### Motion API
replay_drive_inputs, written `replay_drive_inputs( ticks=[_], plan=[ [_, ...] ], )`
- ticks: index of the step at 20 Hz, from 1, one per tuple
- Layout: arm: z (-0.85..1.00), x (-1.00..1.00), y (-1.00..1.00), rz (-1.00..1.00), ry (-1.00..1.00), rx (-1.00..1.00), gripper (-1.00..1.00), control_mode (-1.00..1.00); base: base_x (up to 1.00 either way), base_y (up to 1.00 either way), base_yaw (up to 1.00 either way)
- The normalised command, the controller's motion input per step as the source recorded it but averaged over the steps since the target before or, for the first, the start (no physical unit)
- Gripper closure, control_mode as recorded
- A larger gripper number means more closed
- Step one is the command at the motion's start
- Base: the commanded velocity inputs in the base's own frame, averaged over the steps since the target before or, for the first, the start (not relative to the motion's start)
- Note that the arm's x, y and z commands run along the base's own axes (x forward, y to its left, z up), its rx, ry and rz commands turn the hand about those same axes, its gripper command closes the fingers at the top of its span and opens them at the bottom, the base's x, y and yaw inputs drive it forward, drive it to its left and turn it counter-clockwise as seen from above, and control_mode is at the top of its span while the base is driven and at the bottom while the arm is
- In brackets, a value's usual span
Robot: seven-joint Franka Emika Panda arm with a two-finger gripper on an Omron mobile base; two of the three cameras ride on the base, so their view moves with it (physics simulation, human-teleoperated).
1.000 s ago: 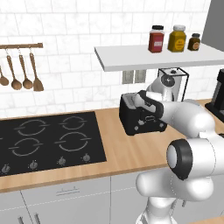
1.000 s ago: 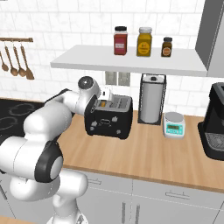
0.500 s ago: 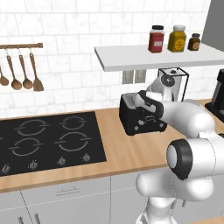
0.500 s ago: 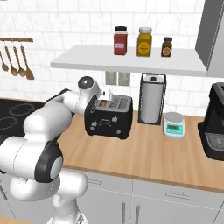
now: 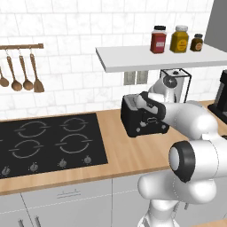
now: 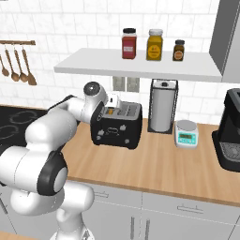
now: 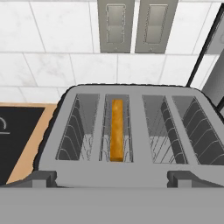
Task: Start the toaster. Once the lever pops up, take the bread to the plate on the dining counter.
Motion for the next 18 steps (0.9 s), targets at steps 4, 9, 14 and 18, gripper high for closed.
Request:
replay_drive_inputs(
  ticks=[4,9,14,18],
  plan=[
    [0.0,0.0,0.0,0.0,0.0,0.0,-1.0,-1.0,0.0,0.0,0.0],
    [0.0,0.0,0.0,0.0,0.0,0.0,-1.0,-1.0,0.0,0.0,0.0],
    [0.0,0.0,0.0,0.0,0.0,0.0,-1.0,-1.0,0.0,0.0,0.0],
    [0.0,0.0,0.0,0.0,0.0,0.0,-1.0,-1.0,0.0,0.0,0.0]
  ],
)
